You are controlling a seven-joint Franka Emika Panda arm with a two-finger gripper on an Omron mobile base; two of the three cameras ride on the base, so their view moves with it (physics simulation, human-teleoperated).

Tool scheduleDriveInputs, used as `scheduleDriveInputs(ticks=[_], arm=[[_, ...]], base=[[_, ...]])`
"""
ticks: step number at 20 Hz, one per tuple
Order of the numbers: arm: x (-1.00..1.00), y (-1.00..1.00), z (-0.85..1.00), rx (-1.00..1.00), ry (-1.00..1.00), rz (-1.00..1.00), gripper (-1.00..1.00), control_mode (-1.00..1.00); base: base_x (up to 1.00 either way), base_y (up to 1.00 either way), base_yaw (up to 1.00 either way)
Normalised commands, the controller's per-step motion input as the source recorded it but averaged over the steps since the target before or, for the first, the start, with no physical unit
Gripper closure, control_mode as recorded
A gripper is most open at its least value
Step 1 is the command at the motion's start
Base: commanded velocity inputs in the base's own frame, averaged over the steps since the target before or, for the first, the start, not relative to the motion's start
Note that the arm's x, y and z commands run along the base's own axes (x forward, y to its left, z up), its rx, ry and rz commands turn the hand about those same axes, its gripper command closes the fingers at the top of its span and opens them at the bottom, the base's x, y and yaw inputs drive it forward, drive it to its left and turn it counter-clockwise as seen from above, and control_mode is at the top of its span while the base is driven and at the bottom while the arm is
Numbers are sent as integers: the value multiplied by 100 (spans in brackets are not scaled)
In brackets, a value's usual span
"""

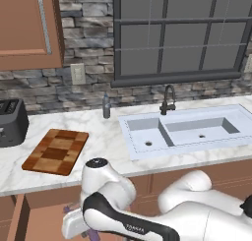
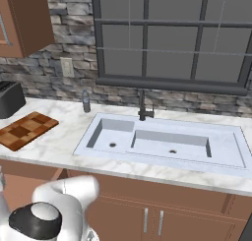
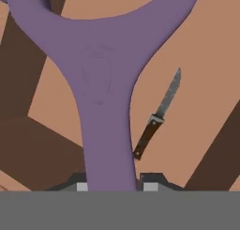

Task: Open the drawer on the left and place the cutting tools on the cutting board.

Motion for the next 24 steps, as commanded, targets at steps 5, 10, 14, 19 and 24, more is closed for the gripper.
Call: scheduleDriveInputs(ticks=[5, 10, 14, 19, 24], arm=[[40, -57, 100, 1, -1, 0, 100, -100], [91, -52, 92, 0, 0, 0, 100, -100], [100, -47, 74, 0, 0, 0, 100, -100], [100, -18, 58, 0, -1, 0, 100, -100], [100, 0, 22, 0, -5, 1, 100, -100]], base=[[0, 0, 0], [0, 0, 0], [0, 0, 0], [0, 0, 0], [0, 0, 0]])
